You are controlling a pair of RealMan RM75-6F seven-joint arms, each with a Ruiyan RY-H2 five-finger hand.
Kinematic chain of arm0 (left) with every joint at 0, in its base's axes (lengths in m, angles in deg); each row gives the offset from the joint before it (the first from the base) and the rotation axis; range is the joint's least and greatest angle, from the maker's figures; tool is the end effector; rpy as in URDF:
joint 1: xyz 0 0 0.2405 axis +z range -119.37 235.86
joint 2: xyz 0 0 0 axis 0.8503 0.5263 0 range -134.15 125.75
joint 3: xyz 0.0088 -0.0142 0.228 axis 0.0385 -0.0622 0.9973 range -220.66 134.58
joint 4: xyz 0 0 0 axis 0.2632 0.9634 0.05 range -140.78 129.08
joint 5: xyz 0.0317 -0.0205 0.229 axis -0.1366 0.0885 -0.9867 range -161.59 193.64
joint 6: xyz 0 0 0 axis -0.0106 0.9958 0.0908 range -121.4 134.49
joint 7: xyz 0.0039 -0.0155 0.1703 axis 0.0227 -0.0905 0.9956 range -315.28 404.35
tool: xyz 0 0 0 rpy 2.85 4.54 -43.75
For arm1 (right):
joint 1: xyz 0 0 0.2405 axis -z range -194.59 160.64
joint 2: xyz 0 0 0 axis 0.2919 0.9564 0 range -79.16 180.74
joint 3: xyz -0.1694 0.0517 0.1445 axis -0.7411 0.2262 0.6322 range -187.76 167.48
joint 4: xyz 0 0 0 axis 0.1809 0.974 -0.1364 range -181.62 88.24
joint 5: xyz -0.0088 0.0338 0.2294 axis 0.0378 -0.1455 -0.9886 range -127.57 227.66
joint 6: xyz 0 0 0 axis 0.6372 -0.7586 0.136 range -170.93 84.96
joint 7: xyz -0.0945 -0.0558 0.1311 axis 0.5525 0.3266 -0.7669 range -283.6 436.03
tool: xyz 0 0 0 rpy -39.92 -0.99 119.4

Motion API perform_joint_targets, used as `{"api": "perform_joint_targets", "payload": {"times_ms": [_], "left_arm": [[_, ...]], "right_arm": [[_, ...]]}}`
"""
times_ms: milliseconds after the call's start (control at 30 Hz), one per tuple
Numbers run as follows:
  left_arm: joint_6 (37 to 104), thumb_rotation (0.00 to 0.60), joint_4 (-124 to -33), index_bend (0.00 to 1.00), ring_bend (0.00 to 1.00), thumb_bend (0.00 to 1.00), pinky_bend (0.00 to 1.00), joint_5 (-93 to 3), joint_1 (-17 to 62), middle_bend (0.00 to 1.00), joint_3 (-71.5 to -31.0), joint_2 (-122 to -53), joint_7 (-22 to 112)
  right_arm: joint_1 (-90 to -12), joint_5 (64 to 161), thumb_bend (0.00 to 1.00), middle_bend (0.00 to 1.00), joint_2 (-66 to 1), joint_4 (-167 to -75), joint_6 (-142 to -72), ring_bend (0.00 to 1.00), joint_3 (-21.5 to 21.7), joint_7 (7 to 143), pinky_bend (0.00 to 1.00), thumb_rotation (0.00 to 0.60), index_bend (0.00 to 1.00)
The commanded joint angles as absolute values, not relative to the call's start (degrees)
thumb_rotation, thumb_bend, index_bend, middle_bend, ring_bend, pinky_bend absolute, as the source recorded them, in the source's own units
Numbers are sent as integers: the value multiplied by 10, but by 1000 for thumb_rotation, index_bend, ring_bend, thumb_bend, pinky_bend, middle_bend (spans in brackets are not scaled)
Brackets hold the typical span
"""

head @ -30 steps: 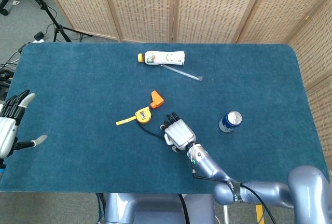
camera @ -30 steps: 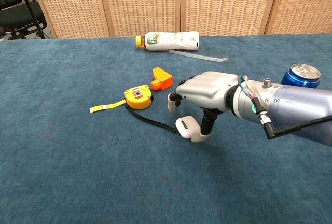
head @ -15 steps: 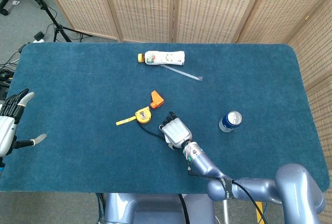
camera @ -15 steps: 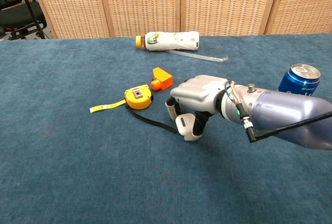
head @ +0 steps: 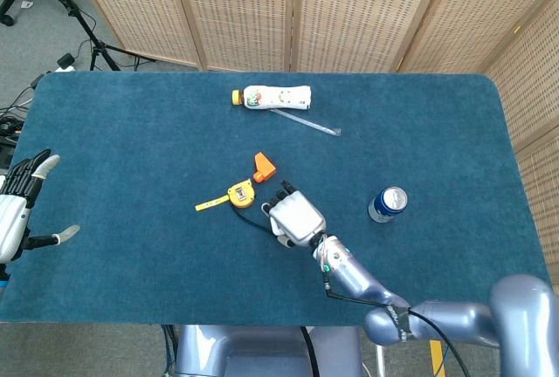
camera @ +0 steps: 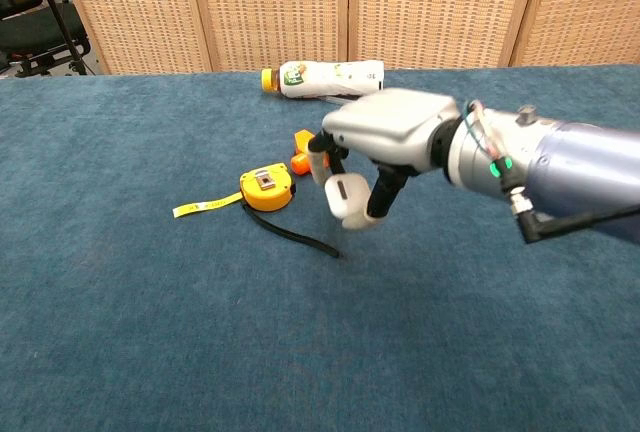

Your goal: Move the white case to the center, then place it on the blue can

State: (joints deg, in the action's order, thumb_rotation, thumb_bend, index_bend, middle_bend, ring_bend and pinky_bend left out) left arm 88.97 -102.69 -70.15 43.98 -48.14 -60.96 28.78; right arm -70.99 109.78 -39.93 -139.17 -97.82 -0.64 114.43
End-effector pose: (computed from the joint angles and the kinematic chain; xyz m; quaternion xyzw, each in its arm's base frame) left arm -0.2493 0.2606 0.1562 -0.5855 -0.4056 -0.4963 0.4964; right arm -0.0242 -0.3294 -0.0718 0.8252 -0.2361 0.3588 0.3669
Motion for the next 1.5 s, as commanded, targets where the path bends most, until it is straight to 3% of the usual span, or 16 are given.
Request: {"api": "perform_joint_targets", "payload": {"times_ms": [33,233,467,967,1500], "left_arm": [[891,600,-1028,0,0,0,0,-704,441,0,-481,-610,289],[884,600,-1034,0,0,0,0,-716,439,0,-476,-614,304],[887,600,-1044,0,0,0,0,-727,440,0,-471,-622,335],[874,600,-1048,0,0,0,0,-721,437,0,-472,-632,360],[870,600,-1047,0,0,0,0,-717,437,0,-473,-631,356]], "right_arm": [[-691,1129,466,498,-310,-1467,-1016,299,14,1134,136,600,531],[-645,1122,521,489,-158,-1517,-1034,298,34,1083,136,600,531],[-595,1134,543,466,-77,-1492,-999,298,11,972,135,600,531],[-555,1221,569,430,-87,-1415,-956,298,-35,831,136,600,532],[-556,1220,569,369,-130,-1386,-955,296,-36,862,136,600,511]]}}
